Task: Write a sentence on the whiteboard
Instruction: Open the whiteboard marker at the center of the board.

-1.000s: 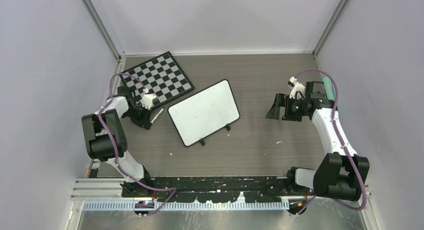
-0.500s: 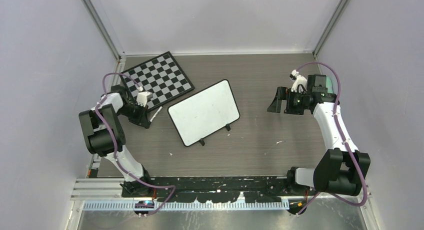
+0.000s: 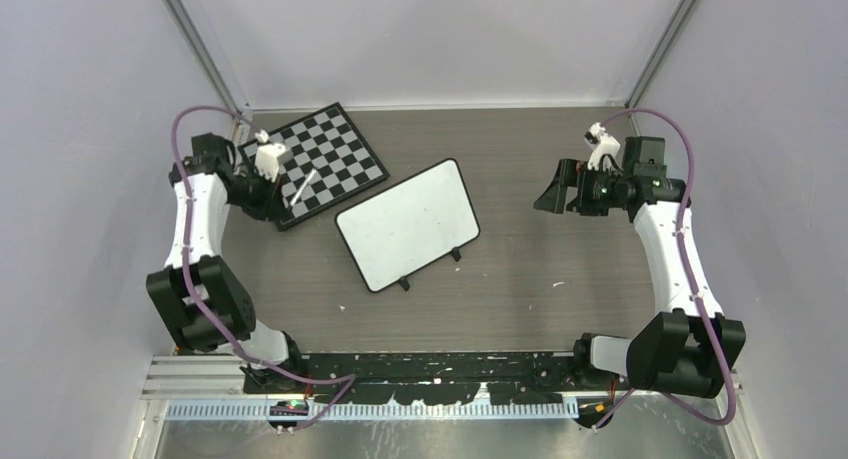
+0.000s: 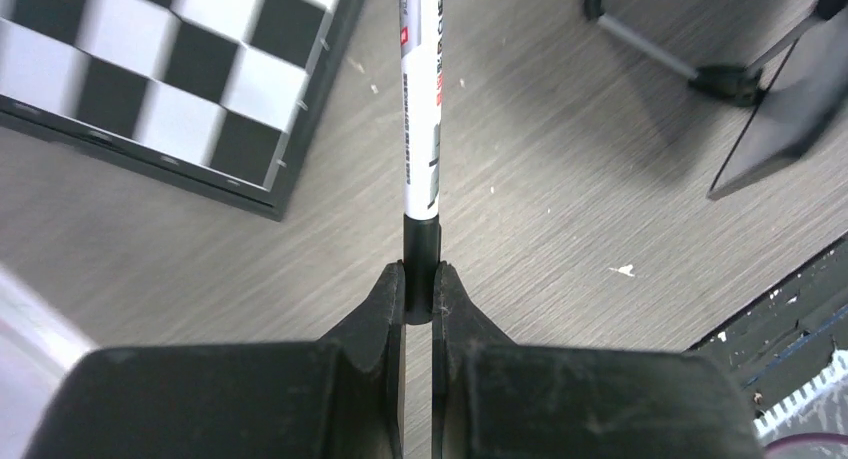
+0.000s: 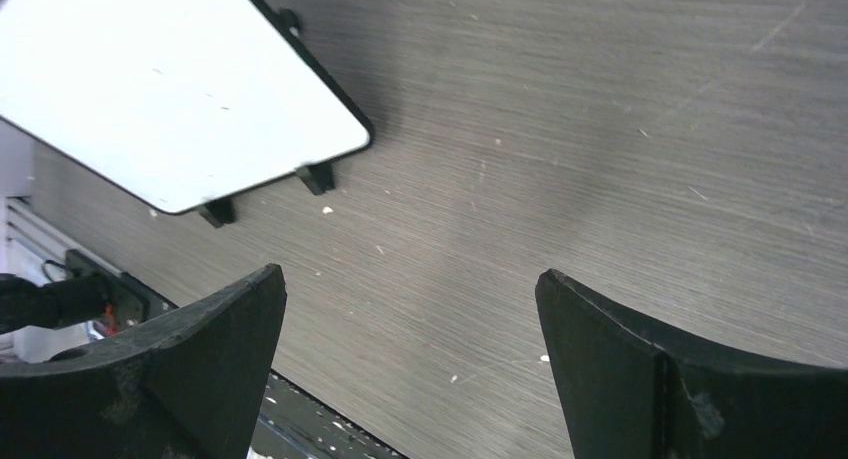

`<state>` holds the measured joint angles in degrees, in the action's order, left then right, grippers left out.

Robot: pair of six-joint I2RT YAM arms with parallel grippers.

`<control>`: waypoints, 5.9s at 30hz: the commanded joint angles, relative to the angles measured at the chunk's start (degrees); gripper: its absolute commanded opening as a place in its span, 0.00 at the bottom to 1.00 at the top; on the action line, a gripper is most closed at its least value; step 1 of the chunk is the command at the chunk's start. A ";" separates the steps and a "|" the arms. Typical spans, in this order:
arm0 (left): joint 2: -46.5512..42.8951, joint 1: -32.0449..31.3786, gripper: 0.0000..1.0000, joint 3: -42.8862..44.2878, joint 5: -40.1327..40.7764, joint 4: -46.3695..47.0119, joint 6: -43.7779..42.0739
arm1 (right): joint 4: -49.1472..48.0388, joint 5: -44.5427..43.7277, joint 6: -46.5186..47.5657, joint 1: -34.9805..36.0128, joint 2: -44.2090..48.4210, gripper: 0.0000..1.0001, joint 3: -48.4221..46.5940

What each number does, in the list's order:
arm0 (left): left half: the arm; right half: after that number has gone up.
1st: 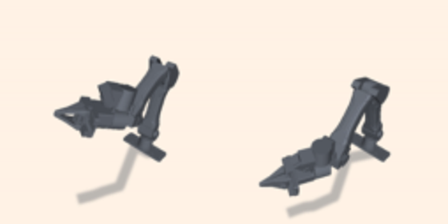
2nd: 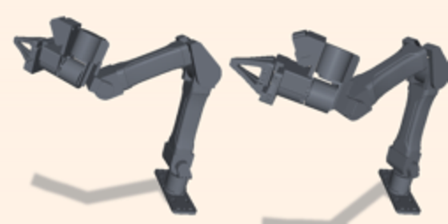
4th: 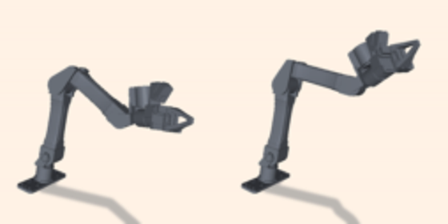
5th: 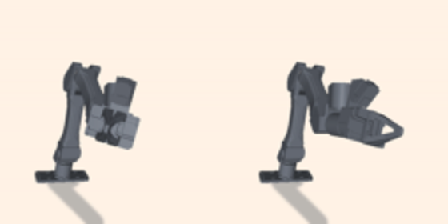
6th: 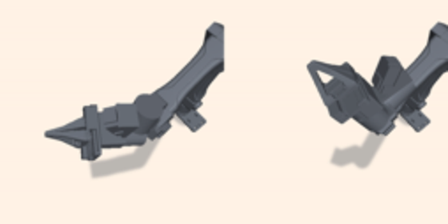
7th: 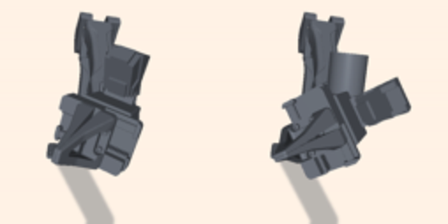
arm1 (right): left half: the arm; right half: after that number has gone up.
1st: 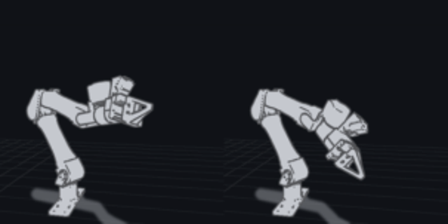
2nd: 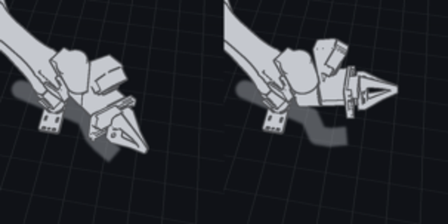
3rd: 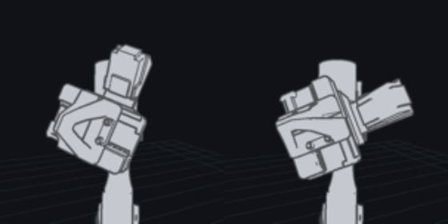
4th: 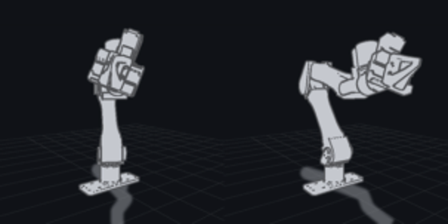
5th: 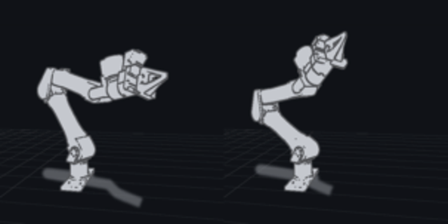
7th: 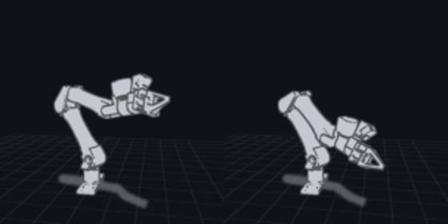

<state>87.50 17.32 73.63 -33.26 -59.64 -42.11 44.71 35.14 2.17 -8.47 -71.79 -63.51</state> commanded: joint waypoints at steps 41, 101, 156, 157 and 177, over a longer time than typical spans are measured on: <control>5.35 -73.81 0.00 40.53 23.89 -8.09 7.89 | -20.86 21.83 -39.52 24.20 9.06 0.60 -2.02; -1.52 -58.60 0.75 39.99 4.34 -8.50 20.00 | -16.18 22.84 -31.87 29.54 4.54 0.00 -9.96; -4.17 -59.42 0.00 28.48 -7.67 1.63 21.28 | -2.01 31.26 -18.70 35.80 2.48 0.21 -13.04; -4.14 -59.42 0.00 28.50 -7.68 1.58 21.23 | -1.53 31.11 -18.41 35.88 2.45 0.20 -13.16; -6.92 -59.58 0.13 23.87 -7.77 2.50 23.64 | -0.35 23.63 -17.31 35.03 3.68 0.00 -16.20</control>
<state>82.11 -42.63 97.89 -42.09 -59.53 -21.30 44.73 60.31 -15.07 26.30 -69.36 -77.06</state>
